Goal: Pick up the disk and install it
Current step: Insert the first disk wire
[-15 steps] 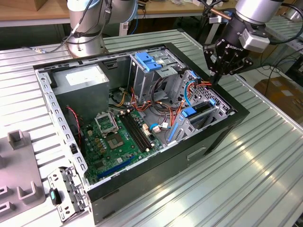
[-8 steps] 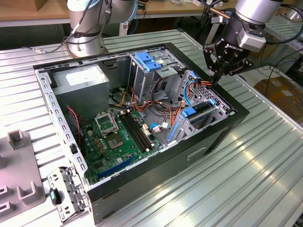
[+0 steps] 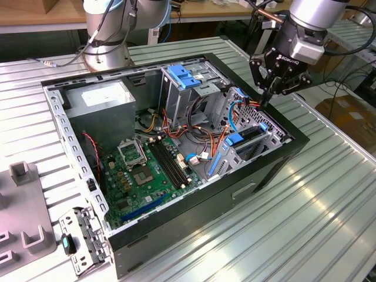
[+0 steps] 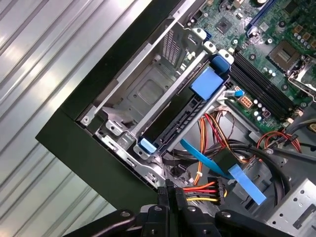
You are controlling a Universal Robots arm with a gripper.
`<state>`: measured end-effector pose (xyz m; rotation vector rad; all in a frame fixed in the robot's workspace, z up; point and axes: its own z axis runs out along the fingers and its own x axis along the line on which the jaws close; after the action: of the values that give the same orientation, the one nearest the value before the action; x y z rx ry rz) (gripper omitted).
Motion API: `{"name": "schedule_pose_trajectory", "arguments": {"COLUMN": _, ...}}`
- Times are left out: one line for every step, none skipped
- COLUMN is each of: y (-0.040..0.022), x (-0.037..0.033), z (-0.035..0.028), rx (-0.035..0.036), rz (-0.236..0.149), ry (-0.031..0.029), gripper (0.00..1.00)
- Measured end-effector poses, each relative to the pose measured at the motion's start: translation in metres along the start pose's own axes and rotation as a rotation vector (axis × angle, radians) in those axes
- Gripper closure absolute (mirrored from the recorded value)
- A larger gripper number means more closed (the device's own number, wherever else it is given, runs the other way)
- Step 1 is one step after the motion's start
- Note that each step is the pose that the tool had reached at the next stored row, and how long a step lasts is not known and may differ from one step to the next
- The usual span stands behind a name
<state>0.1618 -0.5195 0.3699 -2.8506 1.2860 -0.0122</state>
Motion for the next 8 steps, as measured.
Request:
{"name": "schedule_pose_trajectory", "arguments": {"y": 0.0000, "x": 0.0000, "z": 0.0001, "rx": 0.0000, "rz": 0.017, "ry": 0.0003, "gripper": 0.84}}
{"name": "schedule_pose_trajectory", "arguments": {"y": 0.0000, "x": -0.0001, "z": 0.0001, "rx": -0.0001, "rz": 0.034, "ry": 0.0006, "gripper": 0.84}}
{"name": "schedule_pose_trajectory", "arguments": {"y": 0.0000, "x": -0.0001, "z": 0.0001, "rx": -0.0001, "rz": 0.046, "ry": 0.0009, "gripper": 0.84}}
{"name": "schedule_pose_trajectory", "arguments": {"y": 0.0000, "x": -0.0001, "z": 0.0002, "rx": -0.0001, "rz": 0.063, "ry": 0.0011, "gripper": 0.84}}
{"name": "schedule_pose_trajectory", "arguments": {"y": 0.0000, "x": -0.0001, "z": 0.0002, "rx": -0.0001, "rz": 0.077, "ry": 0.0013, "gripper": 0.84}}
{"name": "schedule_pose_trajectory", "arguments": {"y": 0.0000, "x": -0.0001, "z": 0.0002, "rx": -0.0002, "rz": 0.089, "ry": 0.0016, "gripper": 0.84}}
{"name": "schedule_pose_trajectory", "arguments": {"y": 0.0000, "x": -0.0001, "z": 0.0003, "rx": -0.0001, "rz": 0.101, "ry": 0.0017, "gripper": 0.84}}
{"name": "schedule_pose_trajectory", "arguments": {"y": 0.0000, "x": -0.0001, "z": 0.0003, "rx": -0.0002, "rz": 0.122, "ry": 0.0020, "gripper": 0.84}}
